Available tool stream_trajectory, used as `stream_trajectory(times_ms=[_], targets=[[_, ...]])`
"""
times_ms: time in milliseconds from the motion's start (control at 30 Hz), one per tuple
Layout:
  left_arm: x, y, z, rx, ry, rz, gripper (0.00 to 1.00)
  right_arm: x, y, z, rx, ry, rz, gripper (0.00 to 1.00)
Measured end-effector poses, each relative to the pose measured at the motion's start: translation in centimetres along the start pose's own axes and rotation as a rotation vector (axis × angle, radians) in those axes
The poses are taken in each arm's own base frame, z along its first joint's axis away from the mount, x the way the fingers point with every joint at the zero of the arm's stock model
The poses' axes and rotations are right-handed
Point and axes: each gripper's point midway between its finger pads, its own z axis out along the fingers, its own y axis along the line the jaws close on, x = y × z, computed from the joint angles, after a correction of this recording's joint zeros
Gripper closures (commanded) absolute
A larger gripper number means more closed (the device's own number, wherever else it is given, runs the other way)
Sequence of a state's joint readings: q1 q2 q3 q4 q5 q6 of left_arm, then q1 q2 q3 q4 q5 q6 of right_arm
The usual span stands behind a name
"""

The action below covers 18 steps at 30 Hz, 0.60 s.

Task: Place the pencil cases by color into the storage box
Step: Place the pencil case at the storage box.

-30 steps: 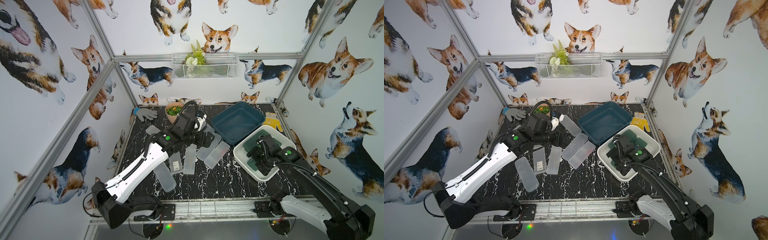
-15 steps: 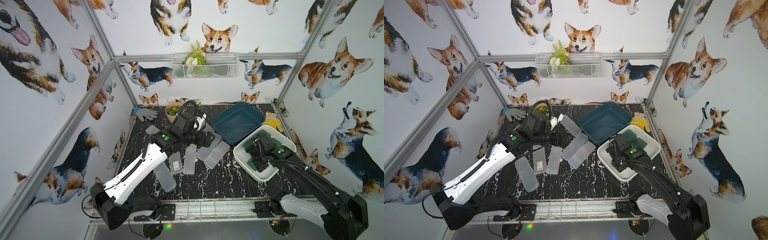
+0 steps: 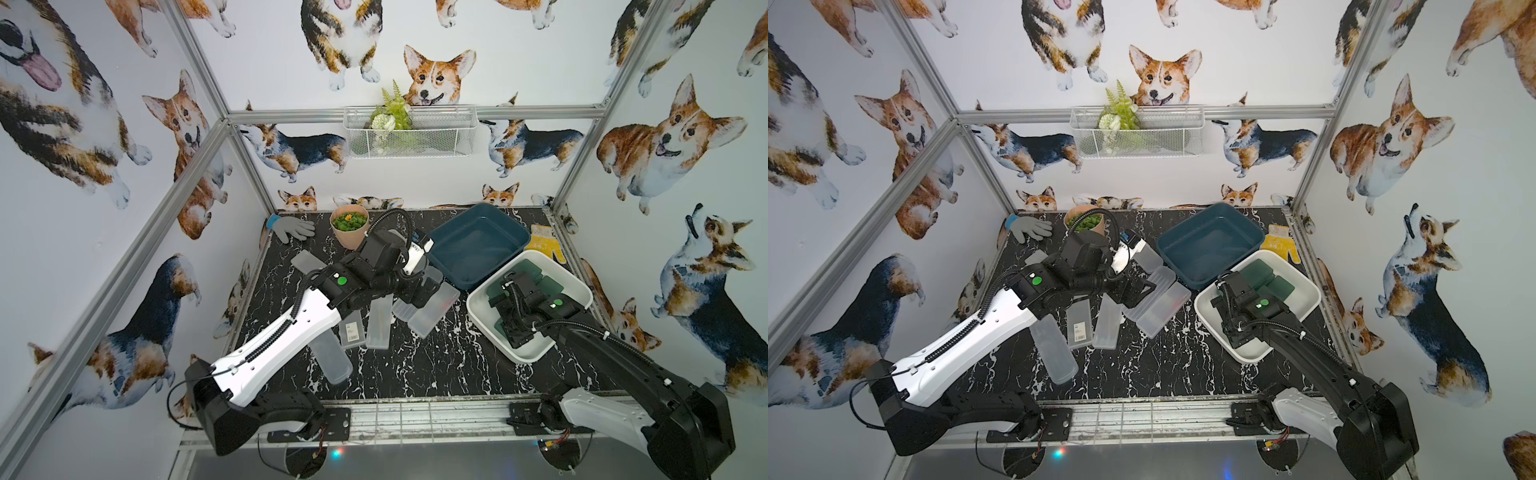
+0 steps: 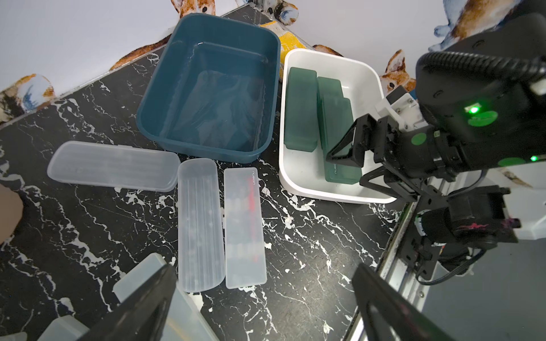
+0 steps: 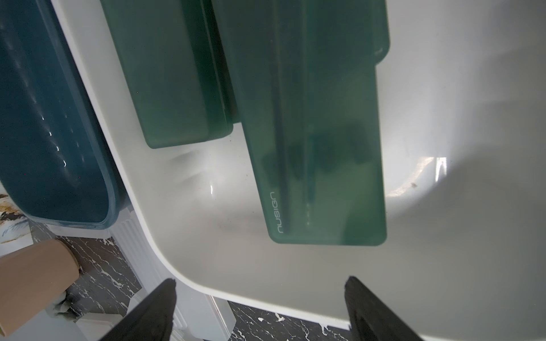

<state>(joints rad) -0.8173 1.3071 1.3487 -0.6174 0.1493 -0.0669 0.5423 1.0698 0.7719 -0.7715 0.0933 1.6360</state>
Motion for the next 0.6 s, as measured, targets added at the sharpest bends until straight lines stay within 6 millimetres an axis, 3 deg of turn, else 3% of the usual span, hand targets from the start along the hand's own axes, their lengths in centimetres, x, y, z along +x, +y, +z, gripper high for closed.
stream_trajectory(times_ms=[600], targets=[[-1.4,-0.5,0.7,0.000,-0.021,0.057,0.04,-0.1,-1.0,2.0,0.000,-0.030,0.088,0.04]])
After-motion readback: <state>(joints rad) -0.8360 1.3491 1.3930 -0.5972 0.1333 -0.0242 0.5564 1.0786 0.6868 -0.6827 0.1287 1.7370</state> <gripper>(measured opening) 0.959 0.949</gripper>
